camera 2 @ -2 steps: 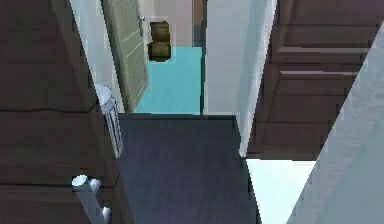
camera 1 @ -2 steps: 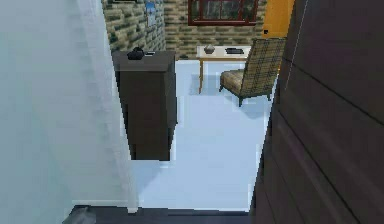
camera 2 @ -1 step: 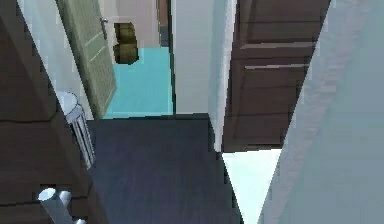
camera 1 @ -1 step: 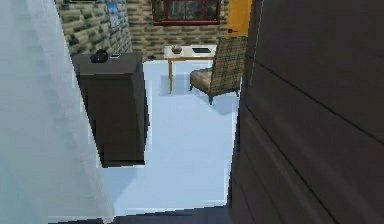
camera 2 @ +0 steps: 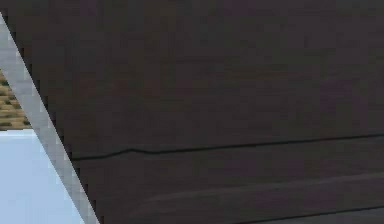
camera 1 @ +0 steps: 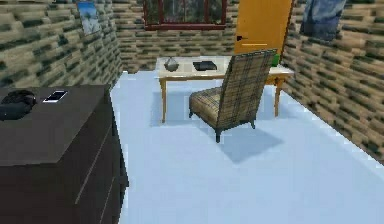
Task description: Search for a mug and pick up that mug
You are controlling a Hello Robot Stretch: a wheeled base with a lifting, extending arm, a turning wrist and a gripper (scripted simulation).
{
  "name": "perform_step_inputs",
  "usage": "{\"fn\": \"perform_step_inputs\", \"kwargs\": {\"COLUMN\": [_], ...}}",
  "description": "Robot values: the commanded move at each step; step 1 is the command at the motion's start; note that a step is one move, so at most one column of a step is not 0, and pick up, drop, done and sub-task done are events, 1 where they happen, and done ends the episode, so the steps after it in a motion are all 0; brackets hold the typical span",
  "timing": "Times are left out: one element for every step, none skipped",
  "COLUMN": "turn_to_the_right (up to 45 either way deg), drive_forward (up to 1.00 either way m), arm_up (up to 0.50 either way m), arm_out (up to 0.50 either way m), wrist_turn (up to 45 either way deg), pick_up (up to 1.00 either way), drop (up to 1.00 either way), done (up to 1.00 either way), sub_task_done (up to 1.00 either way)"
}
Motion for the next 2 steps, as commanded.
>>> {"fn": "perform_step_inputs", "kwargs": {"turn_to_the_right": [6.0, 0.0], "drive_forward": [0.00, 0.45], "arm_up": [0.00, 0.00], "arm_out": [0.00, 0.00], "wrist_turn": [0.0, 0.0], "pick_up": [0.00, 0.00], "drop": [0.00, 0.00], "done": [0.00, 0.00], "sub_task_done": [0.00, 0.00]}}
